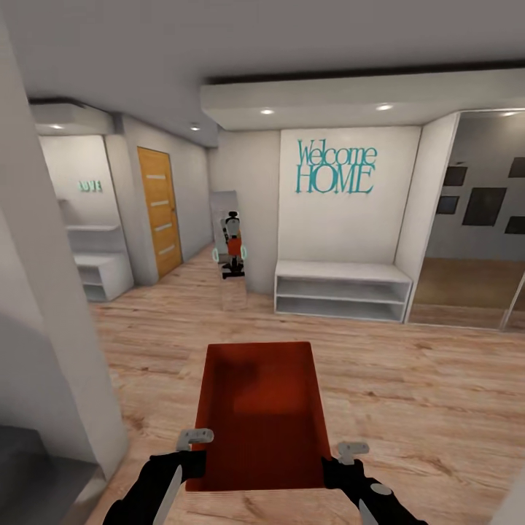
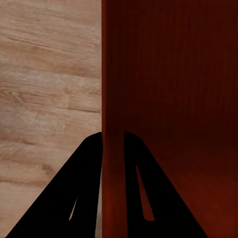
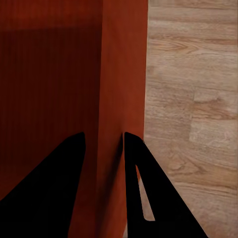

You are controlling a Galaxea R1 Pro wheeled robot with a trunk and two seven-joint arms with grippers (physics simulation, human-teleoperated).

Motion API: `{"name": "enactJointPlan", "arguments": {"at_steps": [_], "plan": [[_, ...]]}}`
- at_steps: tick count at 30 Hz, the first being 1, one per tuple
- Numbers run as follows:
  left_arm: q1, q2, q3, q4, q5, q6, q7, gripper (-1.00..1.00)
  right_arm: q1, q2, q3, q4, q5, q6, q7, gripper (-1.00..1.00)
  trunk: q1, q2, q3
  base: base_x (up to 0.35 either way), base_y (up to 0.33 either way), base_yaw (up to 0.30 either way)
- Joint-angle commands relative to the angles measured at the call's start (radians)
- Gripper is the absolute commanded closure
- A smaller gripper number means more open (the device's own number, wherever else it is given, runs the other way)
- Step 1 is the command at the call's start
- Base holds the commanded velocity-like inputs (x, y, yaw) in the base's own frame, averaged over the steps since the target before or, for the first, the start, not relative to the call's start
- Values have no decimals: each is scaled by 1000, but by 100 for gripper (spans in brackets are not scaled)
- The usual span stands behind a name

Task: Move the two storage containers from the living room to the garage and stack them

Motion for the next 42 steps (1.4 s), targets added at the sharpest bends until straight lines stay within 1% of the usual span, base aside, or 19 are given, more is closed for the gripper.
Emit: {"name": "enactJointPlan", "arguments": {"at_steps": [1,24,29,37,42], "plan": [[-1,19,5,-12,13,5,-7,100,0,-2,4,3,-9,-4,39,100,1,-1,-1,324,0,0],[-1,19,5,-12,13,5,-7,100,0,-2,4,3,-9,-4,39,100,1,-1,-1,324,0,2],[-1,19,5,-12,14,5,-7,100,0,-2,4,3,-9,-4,39,100,1,-1,-1,324,0,144],[-1,19,5,-12,15,5,-7,100,0,-2,4,3,-9,-4,39,100,1,-1,-1,324,0,254],[0,18,5,-12,15,5,-7,100,0,-2,4,3,-9,-4,39,100,1,-1,-1,324,0,68]]}}
